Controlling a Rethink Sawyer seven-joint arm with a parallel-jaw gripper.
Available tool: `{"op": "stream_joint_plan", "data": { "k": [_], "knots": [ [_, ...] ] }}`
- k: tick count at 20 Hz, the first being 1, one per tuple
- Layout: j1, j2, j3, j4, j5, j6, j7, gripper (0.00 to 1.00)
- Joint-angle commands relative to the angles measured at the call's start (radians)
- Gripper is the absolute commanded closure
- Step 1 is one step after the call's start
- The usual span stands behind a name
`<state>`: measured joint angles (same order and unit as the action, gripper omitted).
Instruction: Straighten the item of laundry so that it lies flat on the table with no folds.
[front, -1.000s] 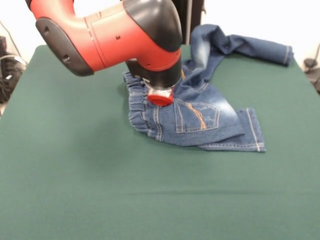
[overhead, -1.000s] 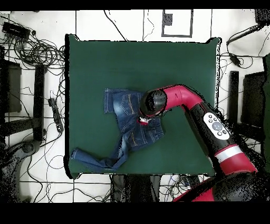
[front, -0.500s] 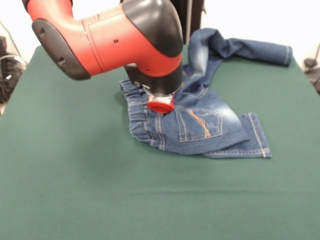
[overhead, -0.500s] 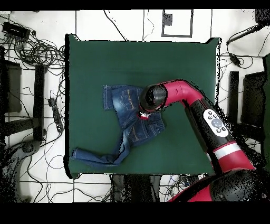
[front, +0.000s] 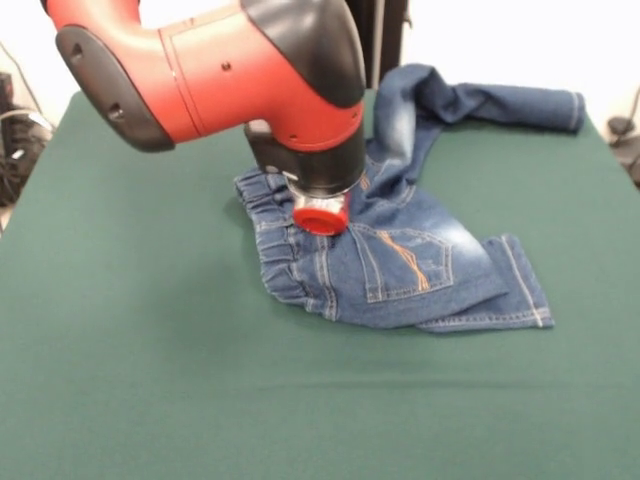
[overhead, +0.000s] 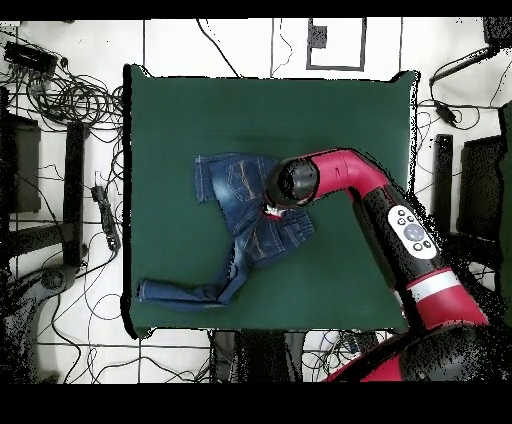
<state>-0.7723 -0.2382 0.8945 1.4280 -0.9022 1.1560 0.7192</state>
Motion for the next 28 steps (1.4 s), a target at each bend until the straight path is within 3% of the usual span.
{"op": "stream_joint_plan", "data": {
  "k": [1, 4, 8, 18, 23, 28],
  "knots": [
    [0.026, -0.039, 0.050, -0.042, -0.046, -0.181, -0.154, 1.00],
    [0.040, -0.014, 0.034, -0.059, -0.021, -0.140, -0.179, 1.00],
    [0.027, -0.046, 0.022, 0.017, -0.034, -0.202, -0.135, 1.00],
    [0.064, -0.282, -0.033, 0.425, -0.060, -0.419, 0.257, 1.00],
    [0.198, -0.411, -0.122, 0.563, -0.030, -0.499, 0.479, 1.00],
    [0.351, -0.423, -0.242, 0.589, -0.001, -0.607, 0.640, 1.00]
  ]
}}
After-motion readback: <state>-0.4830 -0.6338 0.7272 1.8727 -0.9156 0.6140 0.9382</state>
